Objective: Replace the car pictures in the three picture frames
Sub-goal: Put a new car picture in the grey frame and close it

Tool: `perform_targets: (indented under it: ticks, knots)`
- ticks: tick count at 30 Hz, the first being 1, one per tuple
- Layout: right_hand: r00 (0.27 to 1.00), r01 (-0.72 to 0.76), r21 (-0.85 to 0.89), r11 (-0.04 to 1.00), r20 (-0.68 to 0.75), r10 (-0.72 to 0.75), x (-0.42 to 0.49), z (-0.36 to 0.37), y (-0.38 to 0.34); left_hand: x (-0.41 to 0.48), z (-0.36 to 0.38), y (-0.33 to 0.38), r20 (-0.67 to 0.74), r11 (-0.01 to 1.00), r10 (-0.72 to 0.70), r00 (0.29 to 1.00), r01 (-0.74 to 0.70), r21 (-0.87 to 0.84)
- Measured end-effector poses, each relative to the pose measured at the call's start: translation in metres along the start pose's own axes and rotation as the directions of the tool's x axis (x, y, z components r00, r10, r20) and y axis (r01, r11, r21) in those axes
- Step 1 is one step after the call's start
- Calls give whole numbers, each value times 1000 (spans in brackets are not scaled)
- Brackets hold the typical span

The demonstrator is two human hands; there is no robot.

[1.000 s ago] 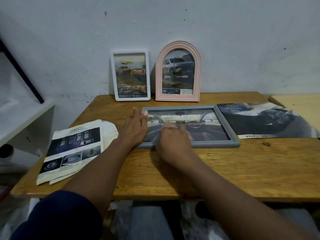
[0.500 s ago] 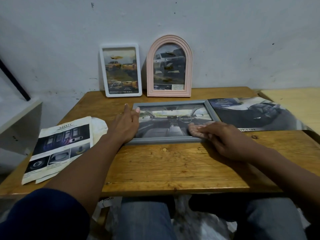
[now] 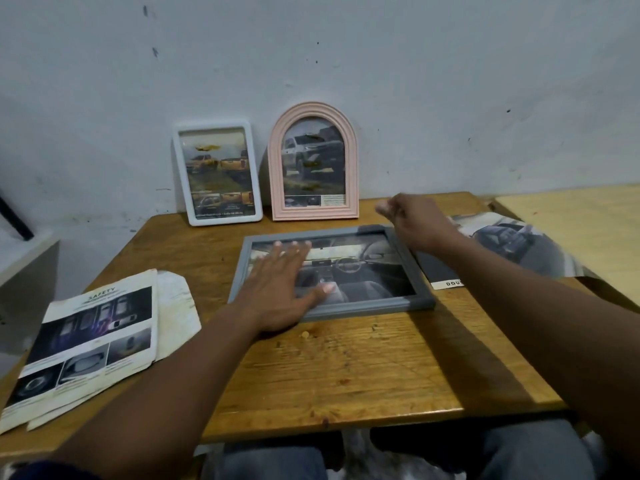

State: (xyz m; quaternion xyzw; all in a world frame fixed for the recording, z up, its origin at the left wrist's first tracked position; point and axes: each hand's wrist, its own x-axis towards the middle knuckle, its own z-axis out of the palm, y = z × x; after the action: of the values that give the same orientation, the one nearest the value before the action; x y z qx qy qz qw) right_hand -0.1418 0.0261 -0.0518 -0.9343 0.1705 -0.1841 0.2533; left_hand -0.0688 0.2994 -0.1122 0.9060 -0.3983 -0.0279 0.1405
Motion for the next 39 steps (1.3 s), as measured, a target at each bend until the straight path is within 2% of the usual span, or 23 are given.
perform_targets:
  ticks: [2, 3, 5, 10, 14, 18, 22, 24, 26, 28, 29, 31, 33, 34, 36, 39]
  knots:
    - [978, 29, -196, 980, 210, 13, 1, 24, 11, 4, 8, 2, 23, 999, -1, 1000, -1, 49]
    - [964, 71, -276, 958, 266, 5, -2, 33, 16, 4, 9, 1, 24, 998, -8, 1000, 7, 58]
    - [963, 101, -293, 951, 268, -20, -10, 40, 22, 2, 8, 2, 17, 999, -17, 1000, 16, 49]
    - [959, 71, -229, 971, 282, -4, -58, 26, 14, -1, 7, 7, 7, 998, -55, 998, 56, -27]
    - [974, 89, -196, 976, 224, -44, -121, 13, 2, -4, 8, 9, -24, 996, -72, 997, 71, -59]
    - [974, 200, -184, 962, 141, -175, -159, 20, -10, -6, 6, 12, -40, 990, -110, 993, 105, -96]
    - [934, 307, -160, 938, 238, -266, -166, 54, -51, -10, 3, 14, -164, 953, -172, 971, 122, -276]
    - [907, 357, -101, 929, 277, -319, -161, 66, -76, -11, 1, 12, -256, 911, -205, 945, 89, -404]
    - [898, 306, 100, 947, 299, -322, -153, 64, -88, -13, 0, 9, -336, 883, -240, 911, 62, -465]
    - [950, 202, 302, 932, 170, -261, -143, 55, -82, -21, -3, 10, -401, 914, -204, 893, 27, -404]
    - [975, 183, 326, 927, 60, -213, -136, 52, -73, -27, -4, 13, -419, 939, -150, 895, -3, -343]
    - [990, 138, 200, 970, -59, -129, -116, 51, -49, -41, -3, 20, -377, 979, 9, 926, -84, -183]
    - [999, 30, -90, 995, 17, -29, -103, 59, -30, -50, 5, 29, -238, 987, 143, 961, -156, -37]
    - [998, -3, -227, 974, 61, 17, -99, 65, -23, -52, 11, 30, -164, 985, 170, 972, -170, 13]
    - [996, 12, -395, 919, 88, 25, -99, 73, -19, -52, 17, 28, -87, 984, 165, 982, -159, 77]
    - [992, 46, -438, 898, 129, 12, -100, 72, -19, -57, 10, 15, -68, 989, 111, 991, -103, 106]
